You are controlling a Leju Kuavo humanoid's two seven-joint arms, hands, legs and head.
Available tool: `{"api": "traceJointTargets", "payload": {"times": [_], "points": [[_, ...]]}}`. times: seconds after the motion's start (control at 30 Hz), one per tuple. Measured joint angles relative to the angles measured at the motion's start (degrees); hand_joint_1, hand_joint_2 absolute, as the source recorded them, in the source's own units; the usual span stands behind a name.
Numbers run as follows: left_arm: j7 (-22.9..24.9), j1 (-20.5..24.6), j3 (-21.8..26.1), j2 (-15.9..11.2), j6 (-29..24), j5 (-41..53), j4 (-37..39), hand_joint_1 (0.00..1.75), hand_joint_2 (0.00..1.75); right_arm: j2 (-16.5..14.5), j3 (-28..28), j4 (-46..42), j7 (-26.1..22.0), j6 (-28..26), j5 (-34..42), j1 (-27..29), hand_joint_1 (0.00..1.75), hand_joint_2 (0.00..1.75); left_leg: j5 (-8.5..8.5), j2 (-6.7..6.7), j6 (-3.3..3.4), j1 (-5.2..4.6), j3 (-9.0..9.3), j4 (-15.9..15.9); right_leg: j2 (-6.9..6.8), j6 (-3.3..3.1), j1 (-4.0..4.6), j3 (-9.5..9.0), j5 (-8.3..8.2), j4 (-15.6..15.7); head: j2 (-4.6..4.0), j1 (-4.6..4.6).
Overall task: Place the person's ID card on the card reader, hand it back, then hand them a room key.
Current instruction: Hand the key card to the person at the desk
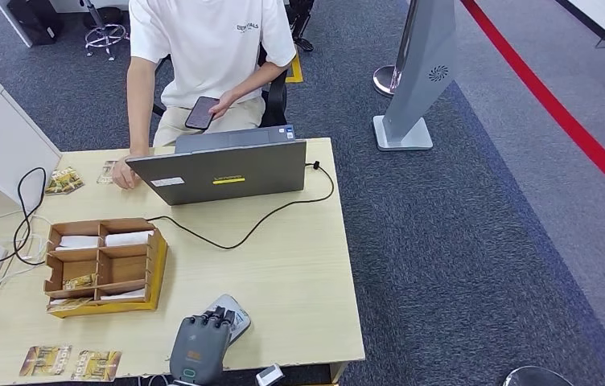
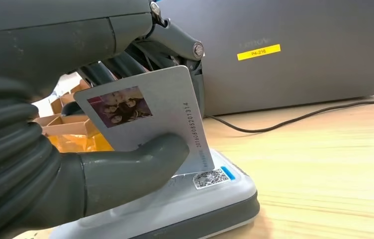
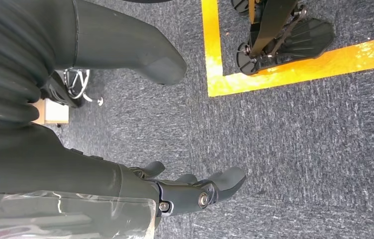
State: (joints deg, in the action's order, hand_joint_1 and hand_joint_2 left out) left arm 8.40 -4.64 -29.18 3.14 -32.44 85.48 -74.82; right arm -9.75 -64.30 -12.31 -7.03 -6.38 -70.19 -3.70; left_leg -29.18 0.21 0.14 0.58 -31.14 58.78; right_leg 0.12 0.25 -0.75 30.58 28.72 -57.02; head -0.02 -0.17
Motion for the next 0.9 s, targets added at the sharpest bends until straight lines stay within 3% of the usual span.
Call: {"api": "traceJointTargets", "payload": {"times": [0.33,0.57,0.7,0.9], "points": [[0.03,1.99,0.52,-0.77,-0.69,2.24,-5.42,1.75,1.75,0.00,0.01,0.00,-0.09,0.17,-1.51,0.01,0.00,1.75,0.03,-0.02,0.01,0.01,0.00,0.01,-0.04,0.00,0.01,0.00,-0.02,-0.01,-0.01,0.01],[0.47,15.76,5.64,-6.65,4.10,2.30,-16.17,1.75,1.75,0.00,0.30,0.00,0.02,0.89,-3.97,-0.10,0.00,1.75,0.25,-0.13,-0.04,0.05,-0.04,0.01,-0.12,-0.04,0.03,0.01,-0.13,-0.09,-0.01,-0.04],[-0.74,22.38,9.47,-8.36,6.97,2.30,-17.16,1.75,1.75,0.00,0.49,0.01,0.32,1.20,-4.35,-0.24,0.00,1.75,0.29,-0.13,-0.04,0.03,-0.06,0.01,-0.14,-0.02,0.03,0.03,-0.17,-0.13,-0.01,-0.03],[4.40,33.37,10.48,-14.28,11.85,2.32,-12.76,1.75,1.75,0.00,1.25,0.05,1.77,2.36,-5.97,-0.43,0.00,1.75,0.35,-0.15,-0.11,0.04,-0.12,0.04,-0.14,-0.02,0.03,0.12,-0.20,-0.16,-0.01,0.10]]}}
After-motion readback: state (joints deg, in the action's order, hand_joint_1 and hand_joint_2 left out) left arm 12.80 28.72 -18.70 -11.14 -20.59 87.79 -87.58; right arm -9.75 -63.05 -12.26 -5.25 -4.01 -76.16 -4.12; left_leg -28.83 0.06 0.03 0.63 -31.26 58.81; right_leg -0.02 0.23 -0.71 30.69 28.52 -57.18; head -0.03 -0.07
